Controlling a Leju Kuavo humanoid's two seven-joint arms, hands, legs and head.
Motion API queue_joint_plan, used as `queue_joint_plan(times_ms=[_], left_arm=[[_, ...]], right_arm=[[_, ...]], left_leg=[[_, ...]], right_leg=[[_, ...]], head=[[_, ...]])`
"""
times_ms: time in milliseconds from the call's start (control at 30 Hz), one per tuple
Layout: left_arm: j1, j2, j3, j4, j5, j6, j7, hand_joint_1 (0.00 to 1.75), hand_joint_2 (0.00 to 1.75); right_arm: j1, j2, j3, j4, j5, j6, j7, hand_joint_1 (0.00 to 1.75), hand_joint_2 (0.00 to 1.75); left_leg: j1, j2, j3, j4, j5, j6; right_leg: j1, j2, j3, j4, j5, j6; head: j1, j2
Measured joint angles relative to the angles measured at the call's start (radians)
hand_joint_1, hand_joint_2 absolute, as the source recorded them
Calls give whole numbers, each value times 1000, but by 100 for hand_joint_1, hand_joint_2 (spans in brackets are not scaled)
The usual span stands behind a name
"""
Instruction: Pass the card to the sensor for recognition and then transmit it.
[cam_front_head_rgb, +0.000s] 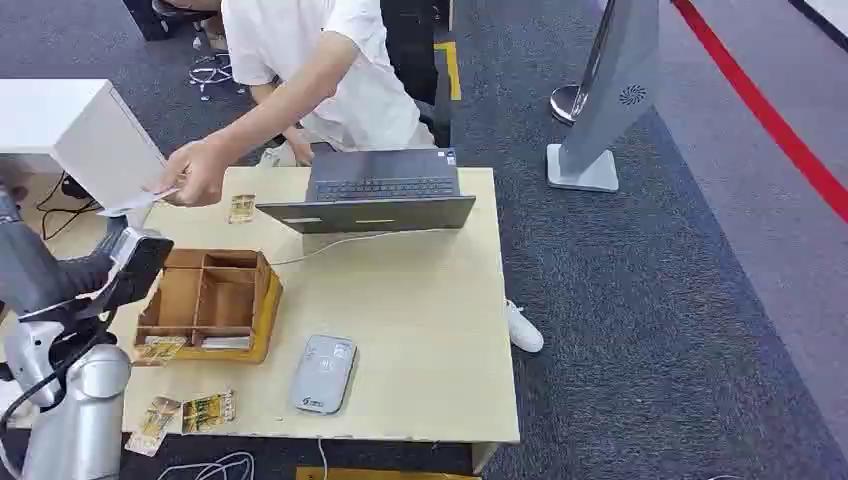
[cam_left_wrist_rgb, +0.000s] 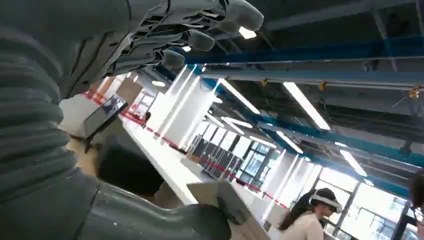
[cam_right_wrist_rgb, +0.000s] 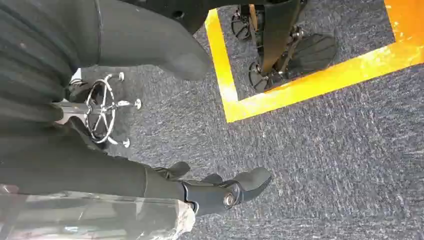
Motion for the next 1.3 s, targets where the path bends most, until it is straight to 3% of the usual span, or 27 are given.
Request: queue_joint_plan(times_ms=[133,167,600,933,1100,1300], left_arm=[[-70,32,-36,62,-108,0,43,0,175],[-87,41,-46,76,-137,0,55,175,175],[-273,117,-163,258,-442,-39,187,175,175],[-316,122,-196,315,-429,-72,207,175,175],[-320,115,-214,314,-388,-57,200,175,175],[-198,73,-257,125,-319,-24,166,175,175]], right_arm=[[-5,2,-2,1,3,-2,4,0,175],[-6,2,-2,1,4,-2,6,0,175],[-12,2,-6,2,14,-7,21,0,175],[-14,2,-8,4,13,-9,24,0,175],[-14,2,-14,4,13,-13,27,0,175],[-6,0,-22,4,15,11,17,0,175]], left_leg=[[0,0,0,0,0,0],[0,0,0,0,1,0],[0,0,0,0,1,0],[0,1,-1,0,1,0],[0,1,-1,0,1,0],[0,1,-1,0,1,0]], right_leg=[[0,0,0,0,0,0],[0,0,0,0,0,0],[0,0,0,1,1,0],[0,1,-1,1,1,0],[0,1,-1,1,1,0],[0,1,-1,0,0,0]], head=[[1,0],[0,0],[1,0],[0,0],[0,0],[0,0]])
